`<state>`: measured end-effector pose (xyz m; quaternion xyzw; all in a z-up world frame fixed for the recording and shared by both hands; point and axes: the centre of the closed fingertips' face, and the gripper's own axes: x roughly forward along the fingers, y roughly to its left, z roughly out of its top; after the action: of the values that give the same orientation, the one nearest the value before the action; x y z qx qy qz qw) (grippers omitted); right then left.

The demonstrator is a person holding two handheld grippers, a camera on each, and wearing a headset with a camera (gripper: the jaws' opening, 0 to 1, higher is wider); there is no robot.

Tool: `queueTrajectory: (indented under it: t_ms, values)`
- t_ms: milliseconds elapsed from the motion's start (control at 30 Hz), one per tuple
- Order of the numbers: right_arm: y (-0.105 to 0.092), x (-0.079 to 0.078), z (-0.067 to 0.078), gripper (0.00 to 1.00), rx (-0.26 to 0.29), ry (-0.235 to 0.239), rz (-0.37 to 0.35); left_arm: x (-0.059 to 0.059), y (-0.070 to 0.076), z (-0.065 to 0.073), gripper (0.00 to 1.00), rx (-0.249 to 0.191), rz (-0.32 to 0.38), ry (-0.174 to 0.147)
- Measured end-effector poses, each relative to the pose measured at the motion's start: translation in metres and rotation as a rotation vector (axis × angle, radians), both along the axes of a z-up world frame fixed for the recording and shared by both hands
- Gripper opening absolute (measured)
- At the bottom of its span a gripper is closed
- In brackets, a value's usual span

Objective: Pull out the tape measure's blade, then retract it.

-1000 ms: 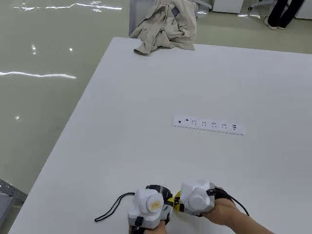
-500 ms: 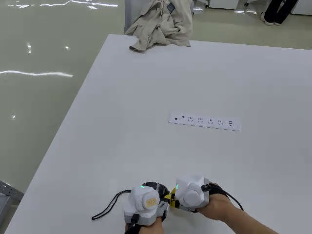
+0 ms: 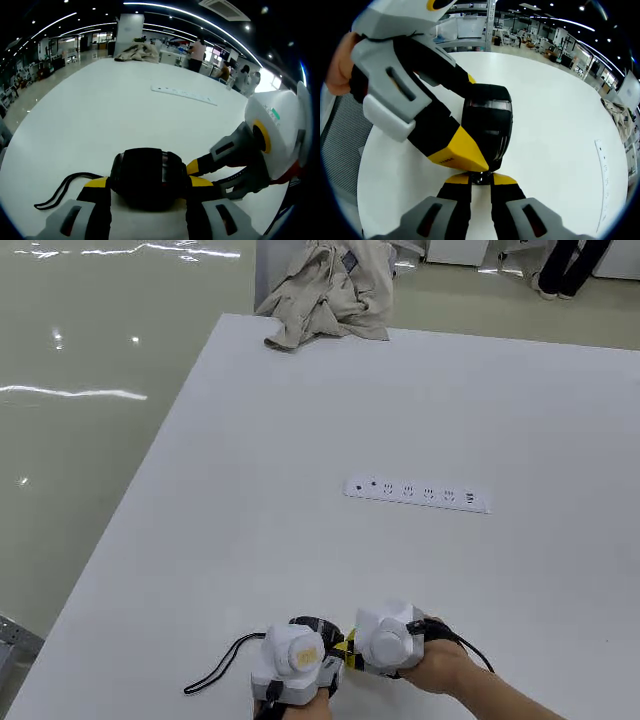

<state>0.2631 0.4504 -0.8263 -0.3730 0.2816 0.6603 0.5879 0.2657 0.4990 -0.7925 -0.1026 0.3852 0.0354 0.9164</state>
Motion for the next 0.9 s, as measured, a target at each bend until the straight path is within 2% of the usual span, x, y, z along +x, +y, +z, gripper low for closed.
queueTrajectory:
  t_ms: [100, 200, 333, 467, 567, 700, 900]
  values:
    - [0.000, 0.001, 0.001, 0.15, 0.001, 0.003, -0.015, -0.001, 0.000, -0.001, 0.59, 0.001, -0.011, -0.002]
    - [0.001, 0.000, 0.002, 0.15, 0.004, -0.003, -0.015, -0.002, 0.001, -0.005, 0.60, 0.048, -0.074, 0.004]
    - [0.001, 0.000, 0.001, 0.15, -0.003, -0.014, -0.010, -0.004, 0.000, -0.001, 0.59, 0.017, -0.066, -0.024]
    - [0.001, 0.001, 0.000, 0.15, -0.006, -0.012, -0.013, -0.005, 0.000, 0.000, 0.60, -0.003, -0.065, -0.038]
    - [0.001, 0.001, 0.000, 0.15, -0.008, -0.015, -0.012, -0.008, 0.000, 0.000, 0.60, -0.006, -0.072, -0.035]
    - [0.001, 0.001, 0.001, 0.15, -0.008, -0.015, -0.021, -0.014, -0.002, 0.005, 0.60, -0.014, -0.088, -0.051]
    - [0.000, 0.001, 0.000, 0.16, -0.005, -0.020, -0.033, -0.020, -0.002, 0.009, 0.64, 0.011, -0.133, -0.070]
